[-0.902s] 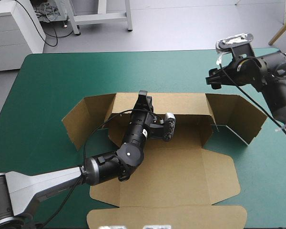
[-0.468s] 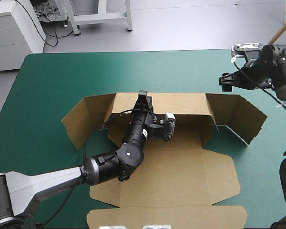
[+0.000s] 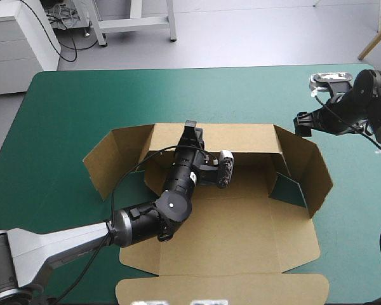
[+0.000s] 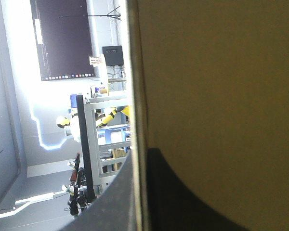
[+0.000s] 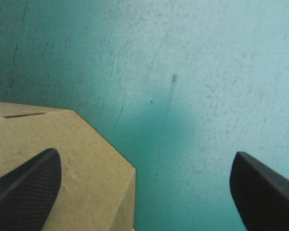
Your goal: Fold the box
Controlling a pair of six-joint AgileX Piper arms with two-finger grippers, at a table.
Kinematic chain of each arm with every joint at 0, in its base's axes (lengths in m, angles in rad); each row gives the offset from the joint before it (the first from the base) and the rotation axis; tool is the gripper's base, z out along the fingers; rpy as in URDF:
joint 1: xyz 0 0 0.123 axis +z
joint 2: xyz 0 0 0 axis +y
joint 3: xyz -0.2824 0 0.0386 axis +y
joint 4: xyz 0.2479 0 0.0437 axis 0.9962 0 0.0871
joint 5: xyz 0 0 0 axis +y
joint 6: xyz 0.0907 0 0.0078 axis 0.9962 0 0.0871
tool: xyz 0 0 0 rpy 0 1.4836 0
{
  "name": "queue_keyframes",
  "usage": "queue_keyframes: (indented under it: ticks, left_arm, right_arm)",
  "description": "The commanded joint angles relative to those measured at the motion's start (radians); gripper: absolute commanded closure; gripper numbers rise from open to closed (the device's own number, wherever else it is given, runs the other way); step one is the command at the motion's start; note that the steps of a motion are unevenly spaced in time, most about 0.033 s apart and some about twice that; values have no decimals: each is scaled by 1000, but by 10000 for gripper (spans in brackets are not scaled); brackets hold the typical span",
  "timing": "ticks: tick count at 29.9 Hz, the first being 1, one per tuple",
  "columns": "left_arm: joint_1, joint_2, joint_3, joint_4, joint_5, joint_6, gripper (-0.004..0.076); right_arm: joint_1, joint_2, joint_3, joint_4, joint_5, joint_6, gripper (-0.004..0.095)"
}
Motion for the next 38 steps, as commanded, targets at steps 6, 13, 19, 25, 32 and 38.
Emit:
queue_keyframes:
  ticks: [6,13,19,25,32,38]
  left_arm:
    - [-8,-35,-20,69,38,-8,734]
    - [-8,-35,-20,66,41,-8,734]
    - [-8,-34,-20,64,42,-8,734]
    - [-8,-34,-20,59,42,-8,734]
    - [-8,-34,-20,43,42,-8,734]
    - [-8,-34,-20,43,42,-8,734]
  right_arm:
    - [-6,-122,68,7,-19,-2,35]
    - [-6,-188,160,52,-20,-2,34]
    - [-6,-299,310,77,-90,-10,34]
    - [-6,-438,501,161,-203,-57,34]
    - [35,-518,687,400,-386,-247,34]
    - [184,-520,745,380,-560,-260,34]
